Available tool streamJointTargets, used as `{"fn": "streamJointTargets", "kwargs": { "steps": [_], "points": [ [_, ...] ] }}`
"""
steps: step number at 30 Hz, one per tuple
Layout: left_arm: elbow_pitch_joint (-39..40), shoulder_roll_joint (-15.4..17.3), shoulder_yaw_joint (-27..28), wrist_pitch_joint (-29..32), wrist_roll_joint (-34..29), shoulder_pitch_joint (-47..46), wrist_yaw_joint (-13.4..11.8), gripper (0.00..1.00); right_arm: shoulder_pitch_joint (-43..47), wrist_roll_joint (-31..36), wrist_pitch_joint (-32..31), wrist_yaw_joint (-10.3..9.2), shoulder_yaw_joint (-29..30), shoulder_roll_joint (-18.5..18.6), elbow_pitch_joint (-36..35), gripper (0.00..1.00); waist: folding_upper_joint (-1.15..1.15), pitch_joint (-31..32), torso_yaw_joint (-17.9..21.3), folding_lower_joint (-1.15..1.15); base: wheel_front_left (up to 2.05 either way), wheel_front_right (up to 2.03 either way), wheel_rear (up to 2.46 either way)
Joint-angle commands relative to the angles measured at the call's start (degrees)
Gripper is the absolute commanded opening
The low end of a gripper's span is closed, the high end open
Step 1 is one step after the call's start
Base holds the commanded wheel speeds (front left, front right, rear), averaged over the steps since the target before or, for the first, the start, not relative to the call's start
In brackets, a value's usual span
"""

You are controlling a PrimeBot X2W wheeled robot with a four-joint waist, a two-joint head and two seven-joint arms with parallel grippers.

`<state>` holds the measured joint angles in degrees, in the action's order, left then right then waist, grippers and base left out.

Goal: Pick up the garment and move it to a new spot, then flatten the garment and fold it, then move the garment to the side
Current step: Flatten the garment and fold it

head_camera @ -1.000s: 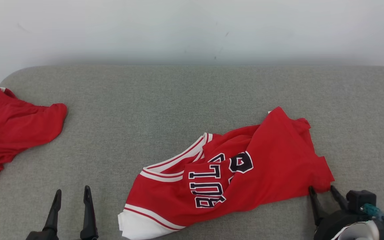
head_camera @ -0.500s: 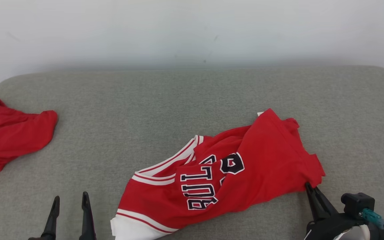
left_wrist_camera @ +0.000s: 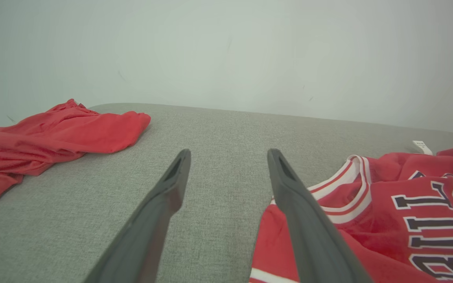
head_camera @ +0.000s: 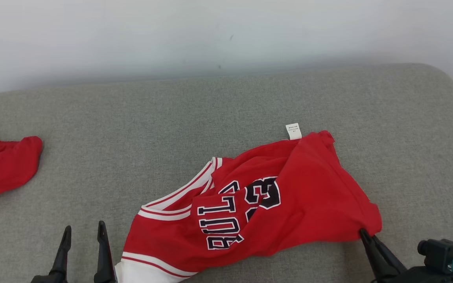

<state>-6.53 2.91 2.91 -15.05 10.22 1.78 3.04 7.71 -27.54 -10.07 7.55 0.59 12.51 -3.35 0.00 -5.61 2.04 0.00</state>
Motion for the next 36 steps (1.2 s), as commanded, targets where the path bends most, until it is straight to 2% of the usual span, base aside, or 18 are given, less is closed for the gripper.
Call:
{"fn": "streamJointTargets", "kwargs": {
  "steps": [1, 2, 3, 4, 5, 16, 22, 29, 36],
  "points": [
    [-0.18, -0.04, 0.09, -0.19, 0.04, -0.72, 0.2, 1.0, 1.52, -0.24, -1.64, -0.13, 0.75, -1.46, -1.89, 0.0, 0.0, -0.11, -0.1, 0.0, 0.0, 0.0, 0.0],
    [-0.25, -0.03, 0.17, -0.19, 0.09, -0.79, 0.25, 1.0, 2.07, -0.2, -2.75, -0.13, 1.04, -1.69, -2.4, 0.0, 0.0, -0.11, -0.17, 0.0, 0.0, 0.0, 0.0],
    [-0.32, -0.03, 0.26, -0.19, 0.13, -0.73, 0.29, 1.0, 2.49, 0.38, -3.58, -0.13, 1.42, -1.9, -2.96, 0.18, 0.0, -0.1, -0.23, 0.0, 0.0, 0.0, 0.0],
    [-0.36, -0.05, 0.26, -0.19, 0.18, -0.68, 0.32, 1.0, 2.49, 0.99, -3.42, -0.13, 1.97, -2.05, -3.77, 0.76, 0.0, -0.07, -0.3, 0.0, 0.0, 0.0, 0.0],
    [-0.4, -0.06, 0.24, -0.19, 0.23, -0.65, 0.37, 1.0, 2.65, 1.74, -3.49, -0.13, 2.54, -2.04, -4.08, 1.0, 0.0, -0.03, -0.4, 0.0, 0.0, 0.0, 0.0],
    [-0.55, -0.03, 0.36, -0.19, 0.44, -0.09, 0.28, 1.0, 2.55, 5.48, -4.79, -0.13, 5.24, -2.48, -7.71, 1.0, 0.0, 0.94, -1.54, 0.0, 0.0, 0.0, 0.0],
    [-0.3, -0.04, 0.28, -0.19, 0.36, 0.42, 0.14, 1.0, -0.77, 7.98, -4.36, -0.13, 5.41, 0.11, -6.16, 1.0, 0.0, 1.44, -2.08, 0.0, 0.0, 0.0, 0.0],
    [-0.18, -0.04, -0.1, -0.19, -0.13, 0.09, 0.45, 1.0, -7.84, 9.19, -2.76, -0.13, 4.71, 3.78, 1.42, 1.0, 0.0, 1.39, -3.26, 0.0, 0.0, 0.0, 0.0],
    [-0.33, -0.04, -0.45, -0.19, -0.22, -0.89, 0.35, 1.0, -15.49, 8.59, 0.08, -0.13, 2.28, 6.34, 14.29, 1.0, 0.0, 0.05, -5.39, 0.0, 0.0, 0.0, 0.0]
  ]
}}
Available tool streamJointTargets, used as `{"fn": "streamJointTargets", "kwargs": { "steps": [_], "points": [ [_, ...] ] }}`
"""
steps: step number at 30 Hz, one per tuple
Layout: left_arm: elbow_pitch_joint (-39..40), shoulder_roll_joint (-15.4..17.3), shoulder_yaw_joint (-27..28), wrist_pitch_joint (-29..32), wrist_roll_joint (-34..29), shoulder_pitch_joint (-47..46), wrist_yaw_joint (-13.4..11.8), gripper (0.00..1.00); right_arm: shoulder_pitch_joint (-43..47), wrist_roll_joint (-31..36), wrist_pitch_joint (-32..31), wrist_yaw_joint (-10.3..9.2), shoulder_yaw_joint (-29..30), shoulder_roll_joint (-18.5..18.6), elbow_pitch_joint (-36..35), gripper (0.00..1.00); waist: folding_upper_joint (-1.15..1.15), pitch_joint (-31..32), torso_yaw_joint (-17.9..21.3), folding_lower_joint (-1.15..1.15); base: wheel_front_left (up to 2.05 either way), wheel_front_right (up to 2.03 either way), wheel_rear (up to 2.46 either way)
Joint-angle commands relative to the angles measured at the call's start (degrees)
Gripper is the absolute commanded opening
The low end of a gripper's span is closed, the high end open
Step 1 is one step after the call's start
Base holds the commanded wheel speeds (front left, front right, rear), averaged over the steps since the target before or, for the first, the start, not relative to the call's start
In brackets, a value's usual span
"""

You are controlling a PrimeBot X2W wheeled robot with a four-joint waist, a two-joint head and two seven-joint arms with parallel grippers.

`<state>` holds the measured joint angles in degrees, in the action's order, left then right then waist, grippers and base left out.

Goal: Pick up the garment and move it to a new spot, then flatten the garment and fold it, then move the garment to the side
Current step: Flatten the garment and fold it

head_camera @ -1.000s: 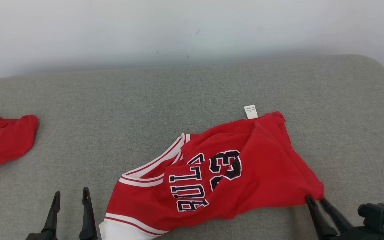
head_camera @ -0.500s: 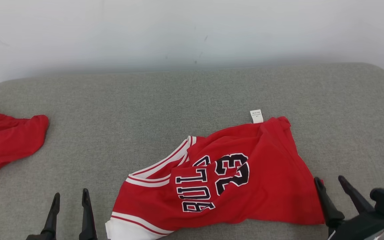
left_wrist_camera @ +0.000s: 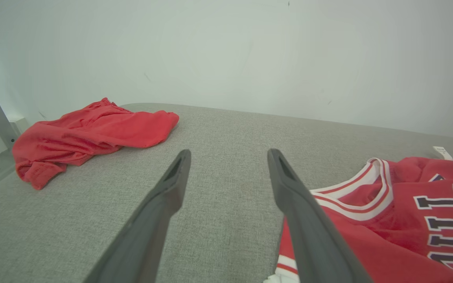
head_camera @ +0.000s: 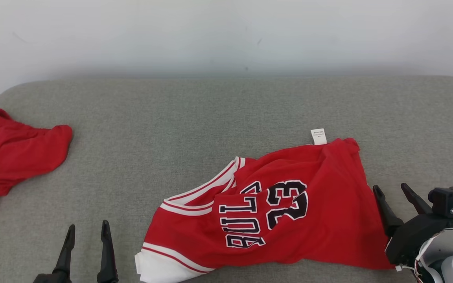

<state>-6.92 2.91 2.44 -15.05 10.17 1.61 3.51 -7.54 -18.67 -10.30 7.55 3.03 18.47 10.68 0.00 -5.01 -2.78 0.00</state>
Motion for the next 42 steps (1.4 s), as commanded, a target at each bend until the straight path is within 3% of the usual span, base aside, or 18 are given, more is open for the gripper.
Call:
{"fn": "streamJointTargets", "kwargs": {
  "steps": [1, 13, 14, 15, 22, 32, 42],
  "points": [
    [0.05, -0.04, -0.13, -0.19, -0.18, -0.77, -0.06, 1.0, -1.1, -0.09, 0.7, -0.13, -0.48, 0.58, 1.86, 1.0, 0.0, -0.82, -0.88, 0.0, 0.0, 0.0, 0.0],
    [-0.02, -0.04, -0.47, -0.19, 0.01, -2.01, -0.06, 1.0, -9.29, -0.57, 4.28, -0.13, -4.9, 2.01, 20.4, 0.99, 0.0, -2.87, -2.77, 0.0, 0.0, 0.0, 0.0],
    [-0.04, -0.04, -0.49, -0.19, 0.06, -1.98, -0.15, 1.0, -9.7, -0.85, 4.8, -0.13, -5.38, 2.03, 21.28, 0.34, 0.0, -2.9, -2.86, 0.0, 0.0, 0.0, 0.0],
    [-0.02, -0.04, -0.48, -0.19, 0.12, -1.89, -0.28, 1.0, -9.97, -1.27, 5.44, -0.13, -5.91, 1.93, 21.89, 0.01, 0.0, -2.91, -2.88, 0.0, 0.0, 0.0, 0.0],
    [0.24, -0.04, 0.09, -0.19, 0.42, -0.75, -0.72, 1.0, -11.03, -3.21, 10.59, -0.13, -8.61, 3.05, 20.85, 0.0, 0.0, -2.45, -1.95, 0.0, 0.0, 0.0, 0.0],
    [0.23, -0.04, -1.17, -0.19, 0.59, -2.59, -0.62, 1.0, -16.9, -5.41, 11.25, -0.13, -9.54, 4.47, 16.06, 0.0, 0.0, -3.55, -1.92, 0.0, 0.0, 0.0, 0.0],
    [-0.84, -0.03, -3.12, -0.19, 1.32, -4.65, -0.27, 1.0, -29.78, -5.08, 11.67, -0.14, -9.61, 4.87, 28.46, 0.0, 0.0, -5.34, -5.34, 0.0, 0.0, 0.0, 0.0]
  ]
}}
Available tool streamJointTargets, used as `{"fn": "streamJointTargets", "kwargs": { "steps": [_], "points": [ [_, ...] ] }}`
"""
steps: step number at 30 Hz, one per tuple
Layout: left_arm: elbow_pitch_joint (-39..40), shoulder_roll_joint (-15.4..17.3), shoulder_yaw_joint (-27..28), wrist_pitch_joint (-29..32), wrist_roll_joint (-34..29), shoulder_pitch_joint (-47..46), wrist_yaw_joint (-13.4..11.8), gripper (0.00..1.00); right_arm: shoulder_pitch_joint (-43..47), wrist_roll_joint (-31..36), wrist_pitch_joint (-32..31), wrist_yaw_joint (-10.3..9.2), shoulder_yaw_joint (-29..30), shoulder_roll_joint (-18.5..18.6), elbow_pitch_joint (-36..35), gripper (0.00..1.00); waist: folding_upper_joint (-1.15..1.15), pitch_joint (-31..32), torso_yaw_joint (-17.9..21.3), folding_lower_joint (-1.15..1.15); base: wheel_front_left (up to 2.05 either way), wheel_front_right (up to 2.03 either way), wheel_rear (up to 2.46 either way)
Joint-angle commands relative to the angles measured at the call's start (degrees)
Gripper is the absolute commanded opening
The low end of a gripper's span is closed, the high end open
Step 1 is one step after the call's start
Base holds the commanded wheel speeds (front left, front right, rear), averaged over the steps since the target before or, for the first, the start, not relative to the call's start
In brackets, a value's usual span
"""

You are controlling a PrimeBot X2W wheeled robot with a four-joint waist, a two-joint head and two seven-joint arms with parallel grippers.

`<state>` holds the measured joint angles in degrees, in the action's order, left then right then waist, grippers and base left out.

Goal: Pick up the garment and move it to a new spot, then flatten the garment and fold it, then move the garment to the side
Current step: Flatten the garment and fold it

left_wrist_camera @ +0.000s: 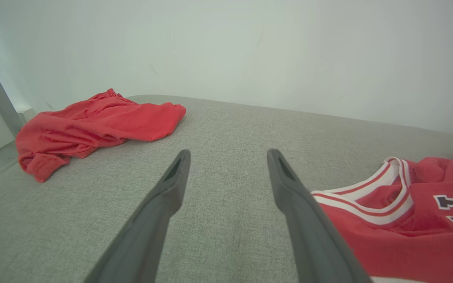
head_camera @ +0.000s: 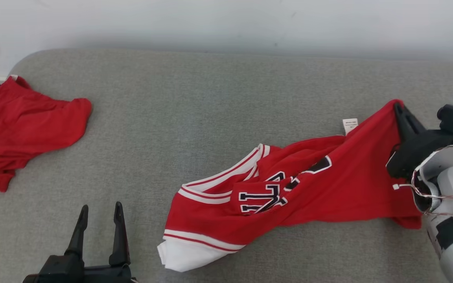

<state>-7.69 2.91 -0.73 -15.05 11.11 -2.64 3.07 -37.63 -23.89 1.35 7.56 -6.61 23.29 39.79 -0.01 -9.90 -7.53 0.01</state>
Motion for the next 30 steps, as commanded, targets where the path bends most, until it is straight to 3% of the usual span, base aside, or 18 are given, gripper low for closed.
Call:
{"fn": "streamJointTargets", "kwargs": {
  "steps": [1, 5, 6, 7, 17, 26, 30],
  "points": [
    [-0.18, -0.04, -0.13, -0.19, 0.54, -0.56, 0.07, 1.0, -0.6, 0.72, 0.51, -0.15, -0.04, 0.13, 1.38, 0.0, 0.01, -0.52, -0.89, -0.01, 0.0, 0.0, 0.0],
    [-0.57, -0.04, -0.55, -0.19, 0.91, -0.8, -0.2, 1.0, -3.65, 1.73, 2.72, -0.15, -0.93, -0.49, 8.39, 0.0, 0.01, -0.29, -1.45, -0.01, 0.0, 0.0, 0.0],
    [-0.68, -0.04, -0.56, -0.19, 0.89, -0.73, -0.25, 1.0, -4.14, 1.98, 3.22, -0.15, -1.29, -0.61, 9.75, 0.05, 0.01, -0.16, -1.44, -0.01, 0.0, 0.0, 0.0],
    [-0.75, -0.05, -0.47, -0.19, 0.82, -0.6, -0.29, 1.0, -4.55, 2.12, 3.53, -0.15, -1.75, -0.84, 11.03, 1.0, 0.01, 0.04, -1.33, -0.01, 0.0, 0.0, 0.0],
    [-0.91, -0.04, 1.99, -0.19, -0.33, 2.08, 0.39, 1.0, -3.49, 0.29, 12.22, -0.15, -5.74, -0.71, 11.94, 1.0, 0.01, 4.06, 2.36, -0.01, 0.0, 0.0, 0.0],
    [-0.36, -0.03, 4.17, -0.19, -1.06, 3.98, 0.95, 1.0, 4.0, -0.53, 13.86, -0.15, -4.91, 0.32, 2.27, 1.0, 0.01, 6.09, 5.21, -0.01, 0.0, 0.0, 0.0],
    [-0.27, -0.03, 4.92, -0.19, -1.45, 4.24, 1.32, 1.0, 10.09, 0.59, 13.88, -0.15, -1.68, -0.55, -4.78, 1.0, 0.01, 6.43, 6.19, -0.01, 0.0, 0.0, 0.0]
  ]
}}
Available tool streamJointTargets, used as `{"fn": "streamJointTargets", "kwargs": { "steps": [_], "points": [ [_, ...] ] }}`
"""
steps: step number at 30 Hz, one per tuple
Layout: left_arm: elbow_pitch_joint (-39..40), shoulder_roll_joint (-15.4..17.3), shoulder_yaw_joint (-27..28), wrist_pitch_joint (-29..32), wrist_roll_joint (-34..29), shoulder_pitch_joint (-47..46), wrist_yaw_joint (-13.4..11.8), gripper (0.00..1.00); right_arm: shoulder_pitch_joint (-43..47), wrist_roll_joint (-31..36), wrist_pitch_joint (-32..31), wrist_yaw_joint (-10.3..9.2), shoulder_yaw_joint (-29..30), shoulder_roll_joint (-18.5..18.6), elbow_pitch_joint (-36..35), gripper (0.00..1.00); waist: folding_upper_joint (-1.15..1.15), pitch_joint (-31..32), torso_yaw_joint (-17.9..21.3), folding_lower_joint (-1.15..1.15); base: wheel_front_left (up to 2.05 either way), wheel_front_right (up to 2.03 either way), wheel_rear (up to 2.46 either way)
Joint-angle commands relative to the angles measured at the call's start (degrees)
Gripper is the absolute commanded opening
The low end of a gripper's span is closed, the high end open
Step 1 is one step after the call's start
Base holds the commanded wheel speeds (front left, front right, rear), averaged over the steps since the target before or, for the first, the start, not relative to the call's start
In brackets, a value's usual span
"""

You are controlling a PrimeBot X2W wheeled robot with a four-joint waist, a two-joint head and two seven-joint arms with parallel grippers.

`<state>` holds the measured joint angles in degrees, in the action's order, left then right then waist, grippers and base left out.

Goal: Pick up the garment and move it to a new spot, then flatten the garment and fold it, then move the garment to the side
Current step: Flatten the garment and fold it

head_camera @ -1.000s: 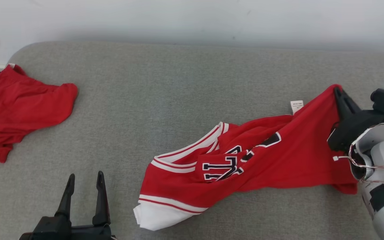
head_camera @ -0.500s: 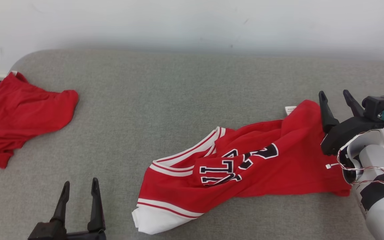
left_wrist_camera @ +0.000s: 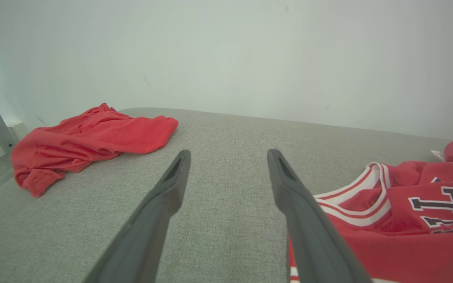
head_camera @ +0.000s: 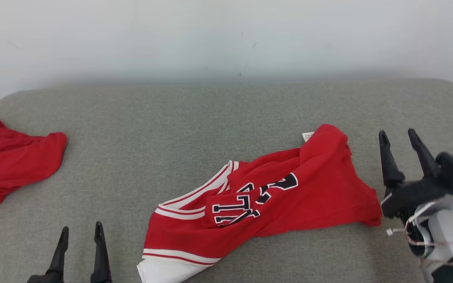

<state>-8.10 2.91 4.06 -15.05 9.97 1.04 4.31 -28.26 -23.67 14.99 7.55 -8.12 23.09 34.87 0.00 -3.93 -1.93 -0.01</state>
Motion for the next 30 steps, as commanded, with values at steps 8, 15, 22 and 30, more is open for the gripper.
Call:
{"fn": "streamJointTargets", "kwargs": {
  "steps": [8, 15, 22, 30],
  "points": [
    [0.26, -0.03, 1.01, -0.19, -0.93, 1.12, 0.64, 1.0, 13.72, 3.58, 0.25, -0.14, 5.35, -4.27, -12.83, 1.0, 0.0, 0.91, 1.89, 0.01, 0.0, 0.0, 0.0],
    [0.59, -0.04, 0.83, -0.19, -1.19, 1.34, 1.11, 1.0, 24.56, 6.19, -0.68, -0.14, 8.57, -9.0, -21.46, 1.0, 0.0, 1.12, 1.79, 0.01, 0.0, 0.0, 0.0],
    [0.87, -0.04, 1.15, -0.19, -1.27, 1.57, 0.86, 1.0, 31.48, 7.89, -2.37, -0.14, 11.18, -14.03, -27.85, 1.0, 0.0, 0.55, 2.05, 0.01, 0.0, 0.0, 0.0],
    [-0.81, 0.22, 0.38, -0.19, -1.99, -1.43, 1.7, 1.0, 30.61, 8.6, -3.19, -0.14, 10.46, -15.5, -29.41, 1.0, 0.0, -0.88, 3.46, 0.01, 0.0, 0.0, 0.0]
  ]
}}
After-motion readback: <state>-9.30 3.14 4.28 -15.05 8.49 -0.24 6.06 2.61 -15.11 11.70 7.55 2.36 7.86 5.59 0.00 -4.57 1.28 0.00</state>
